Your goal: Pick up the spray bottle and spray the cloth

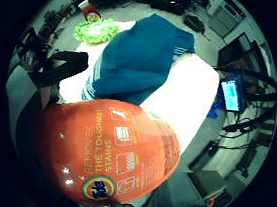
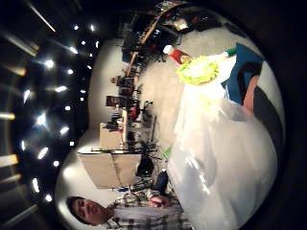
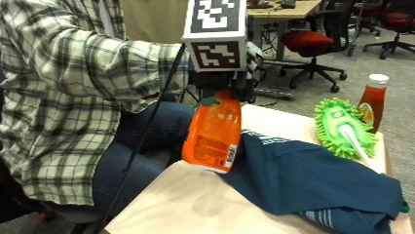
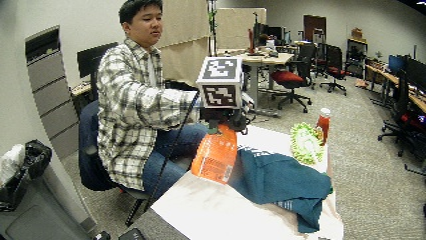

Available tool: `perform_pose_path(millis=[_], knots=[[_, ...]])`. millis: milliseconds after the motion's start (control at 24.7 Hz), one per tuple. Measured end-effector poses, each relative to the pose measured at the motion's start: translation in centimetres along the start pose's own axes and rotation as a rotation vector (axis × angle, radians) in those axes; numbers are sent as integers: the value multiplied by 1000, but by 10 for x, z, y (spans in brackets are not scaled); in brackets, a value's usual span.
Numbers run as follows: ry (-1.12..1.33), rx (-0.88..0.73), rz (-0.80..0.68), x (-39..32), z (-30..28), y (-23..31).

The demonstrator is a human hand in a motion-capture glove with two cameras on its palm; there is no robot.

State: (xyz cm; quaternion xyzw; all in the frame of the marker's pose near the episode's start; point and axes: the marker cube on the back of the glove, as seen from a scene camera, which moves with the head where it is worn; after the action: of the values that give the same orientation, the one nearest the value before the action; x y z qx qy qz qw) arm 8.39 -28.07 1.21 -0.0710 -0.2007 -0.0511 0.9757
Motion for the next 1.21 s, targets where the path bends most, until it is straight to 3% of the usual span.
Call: perform_pose_path(millis=[688, 1214], knots=[[-484, 55, -121, -26, -15, 4], [-669, -26, -269, -69, 32, -10]])
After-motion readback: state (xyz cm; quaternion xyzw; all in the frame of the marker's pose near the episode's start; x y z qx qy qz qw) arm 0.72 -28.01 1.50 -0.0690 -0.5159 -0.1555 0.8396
